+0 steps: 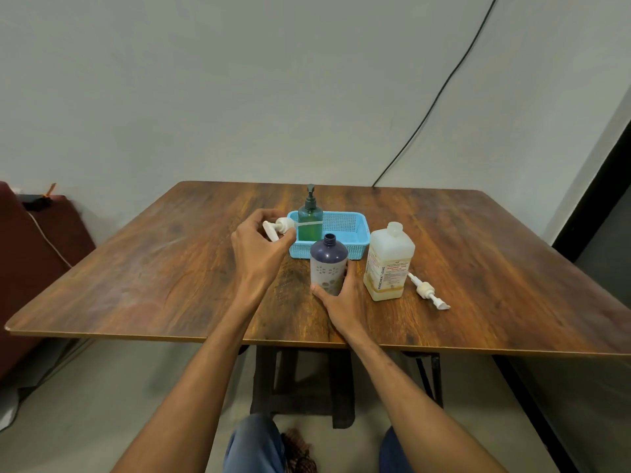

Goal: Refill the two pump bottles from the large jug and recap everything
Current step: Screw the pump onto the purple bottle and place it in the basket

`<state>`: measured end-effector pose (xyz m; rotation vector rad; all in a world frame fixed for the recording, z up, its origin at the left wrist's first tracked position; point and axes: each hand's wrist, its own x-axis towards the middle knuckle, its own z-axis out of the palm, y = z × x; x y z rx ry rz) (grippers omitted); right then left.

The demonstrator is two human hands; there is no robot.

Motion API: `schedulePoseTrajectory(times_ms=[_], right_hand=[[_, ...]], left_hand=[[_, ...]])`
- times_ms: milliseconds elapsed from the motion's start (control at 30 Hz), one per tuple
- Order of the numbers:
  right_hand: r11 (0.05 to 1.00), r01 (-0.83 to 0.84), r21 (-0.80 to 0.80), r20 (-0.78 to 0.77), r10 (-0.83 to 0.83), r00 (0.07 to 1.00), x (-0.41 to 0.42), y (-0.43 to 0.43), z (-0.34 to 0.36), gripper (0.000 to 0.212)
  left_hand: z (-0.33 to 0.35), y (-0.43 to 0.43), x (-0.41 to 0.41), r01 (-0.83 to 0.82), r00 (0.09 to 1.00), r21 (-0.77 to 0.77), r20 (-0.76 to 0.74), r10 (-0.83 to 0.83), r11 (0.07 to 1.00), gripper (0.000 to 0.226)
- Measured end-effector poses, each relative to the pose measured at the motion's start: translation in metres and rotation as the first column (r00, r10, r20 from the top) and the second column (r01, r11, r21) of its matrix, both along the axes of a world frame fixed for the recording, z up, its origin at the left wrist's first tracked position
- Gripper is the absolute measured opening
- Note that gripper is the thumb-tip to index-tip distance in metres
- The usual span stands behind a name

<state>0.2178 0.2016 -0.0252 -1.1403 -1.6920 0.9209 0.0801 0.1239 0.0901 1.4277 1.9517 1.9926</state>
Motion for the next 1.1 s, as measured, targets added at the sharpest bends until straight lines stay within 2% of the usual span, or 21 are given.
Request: schedulePoseTrajectory(times_ms=[300, 667, 900, 1100], right_hand=[[1.000, 0.015, 0.000, 0.029, -0.015, 0.999, 0.001, -0.002, 0.002, 0.087], [1.000, 0.011, 0.002, 0.057, -0.011, 0.998, 0.002, -0.006, 0.003, 0.088], [1.000, 0.017, 0.007, 0.065, -0.017, 0.998, 0.003, -0.005, 0.004, 0.087], [1.000, 0.018, 0.010, 0.043, -0.019, 0.999, 0.000, -0.002, -0.001, 0.084]], left_hand=[[0.029, -0.004, 0.009, 0.024, 0.999, -0.009, -0.038, -0.024, 1.000, 0.014], [0.055, -0.006, 0.019, 0.073, 0.997, 0.080, -0.026, -0.071, 0.994, 0.014], [0.048, 0.016, 0.020, 0.074, 0.995, -0.008, -0.060, -0.074, 0.997, 0.014], [0.025, 0.045, 0.021, 0.115, 0.985, -0.177, -0.106, -0.135, 0.978, 0.022]])
